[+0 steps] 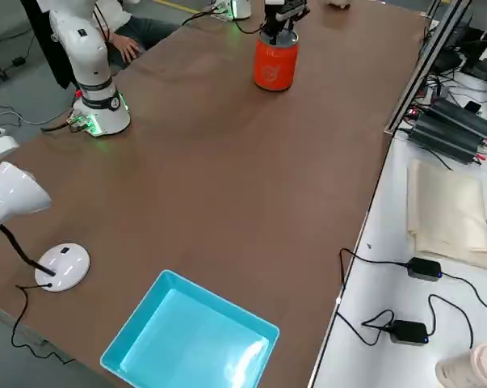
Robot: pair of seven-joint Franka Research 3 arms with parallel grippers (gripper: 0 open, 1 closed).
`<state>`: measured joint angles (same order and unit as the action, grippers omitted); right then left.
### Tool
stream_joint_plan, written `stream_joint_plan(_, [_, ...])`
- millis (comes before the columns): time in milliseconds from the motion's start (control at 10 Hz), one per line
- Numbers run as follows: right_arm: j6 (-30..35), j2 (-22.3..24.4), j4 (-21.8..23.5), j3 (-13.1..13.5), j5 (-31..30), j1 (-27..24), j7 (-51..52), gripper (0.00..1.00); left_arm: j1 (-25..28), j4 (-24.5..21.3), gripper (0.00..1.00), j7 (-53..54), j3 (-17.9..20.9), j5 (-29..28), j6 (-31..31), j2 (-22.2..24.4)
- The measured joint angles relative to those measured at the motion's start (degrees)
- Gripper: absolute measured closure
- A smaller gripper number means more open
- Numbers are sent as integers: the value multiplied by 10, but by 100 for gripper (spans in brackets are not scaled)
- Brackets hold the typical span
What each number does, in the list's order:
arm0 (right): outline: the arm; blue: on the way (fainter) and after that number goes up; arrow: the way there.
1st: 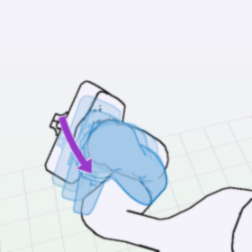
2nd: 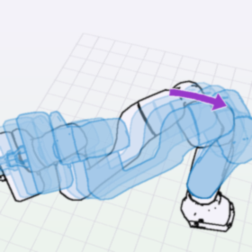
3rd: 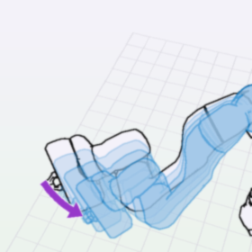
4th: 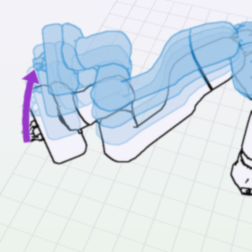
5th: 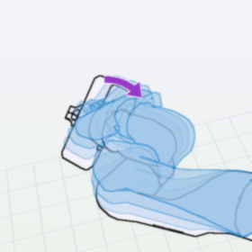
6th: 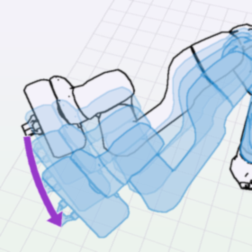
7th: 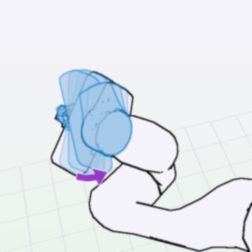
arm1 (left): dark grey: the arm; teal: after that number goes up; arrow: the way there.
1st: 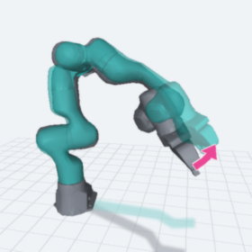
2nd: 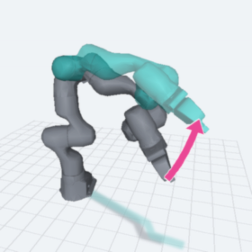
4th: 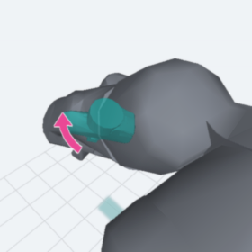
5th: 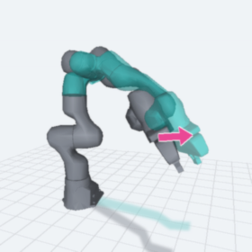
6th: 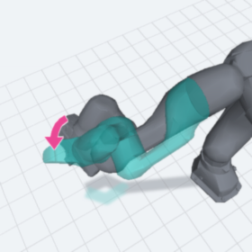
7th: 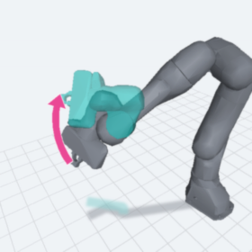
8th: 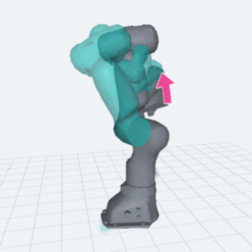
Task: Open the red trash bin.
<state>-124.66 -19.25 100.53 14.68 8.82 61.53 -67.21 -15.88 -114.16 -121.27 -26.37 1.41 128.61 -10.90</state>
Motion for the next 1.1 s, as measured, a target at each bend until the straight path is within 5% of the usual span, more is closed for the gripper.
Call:
stream_joint_plan(400, [126,26,-101,24,0,-34,-1,99,0,0,99,-3,0,0,0,0])
stream_joint_plan(800, [250,103,-118,74,-14,-73,99,99,19,58,92,29,6,0,-48,3])
stream_joint_plan(1100, [347,178,-122,194,-35,-80,274,99,88,154,51,182,9,-11,-155,7])
